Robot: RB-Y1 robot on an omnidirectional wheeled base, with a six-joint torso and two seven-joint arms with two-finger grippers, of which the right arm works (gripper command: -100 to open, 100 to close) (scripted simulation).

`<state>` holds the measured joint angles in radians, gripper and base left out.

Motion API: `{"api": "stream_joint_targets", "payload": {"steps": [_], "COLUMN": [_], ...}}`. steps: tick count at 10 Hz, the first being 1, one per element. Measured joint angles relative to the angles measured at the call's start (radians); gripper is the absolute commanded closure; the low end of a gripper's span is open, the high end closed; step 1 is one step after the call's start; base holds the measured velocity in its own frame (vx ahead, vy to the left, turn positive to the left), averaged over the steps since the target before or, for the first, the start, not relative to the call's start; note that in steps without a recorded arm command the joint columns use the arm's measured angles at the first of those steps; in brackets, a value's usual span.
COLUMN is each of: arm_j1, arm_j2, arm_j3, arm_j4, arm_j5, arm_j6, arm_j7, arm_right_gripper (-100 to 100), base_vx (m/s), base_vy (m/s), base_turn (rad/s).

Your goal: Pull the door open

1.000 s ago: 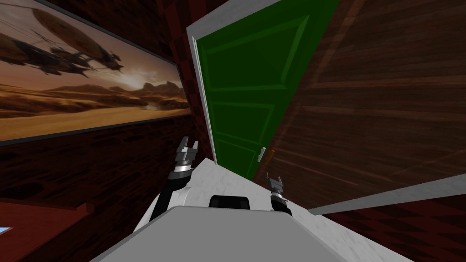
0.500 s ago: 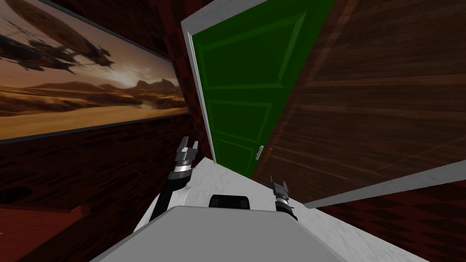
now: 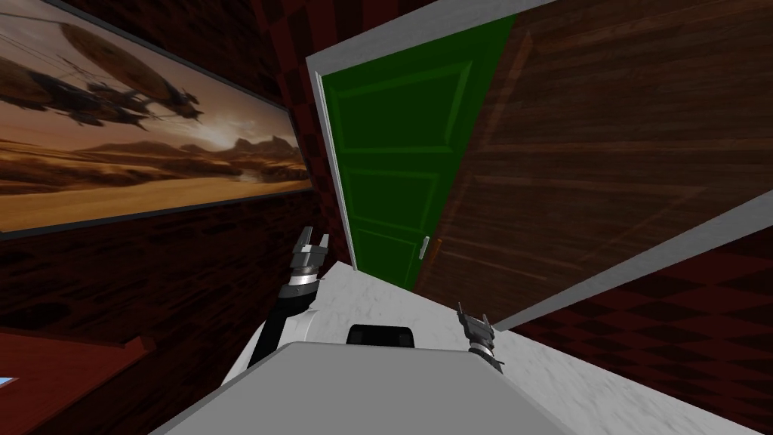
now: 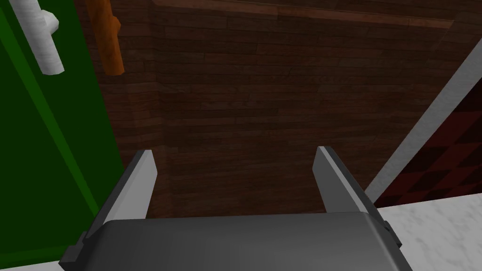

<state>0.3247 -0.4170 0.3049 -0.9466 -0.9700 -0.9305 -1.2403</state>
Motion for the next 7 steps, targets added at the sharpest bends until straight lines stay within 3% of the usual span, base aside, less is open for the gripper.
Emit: {"api": "stream_joint_targets", "payload": {"steps": [1,3,4,6,7], "arm_j1": [0.019,0.026,0.043,0.057,0.07], "arm_j2": [-0.006,-0.012,-0.023,-0.034,-0.04], "arm_j3": [-0.006,-0.017,-0.024,-0.035,-0.042], "arm_j4": [0.006,0.065,0.049,0.086,0.077], "arm_j5": [-0.003,-0.007,-0.013,-0.018,-0.022], "arm_j6": [-0.004,-0.018,-0.012,-0.019,-0.016], "arm_j7": [-0.003,-0.018,-0.017,-0.03,-0.028], "arm_right_gripper": [-100,-100,-100,-100,-100], "base_vx": [-0.098,-0.065,-0.035,-0.034,0.068], "base_vy": [-0.001,-0.005,-0.008,-0.011,-0.054], "base_turn": [-0.095,-0.042,-0.063,-0.05,-0.022]}}
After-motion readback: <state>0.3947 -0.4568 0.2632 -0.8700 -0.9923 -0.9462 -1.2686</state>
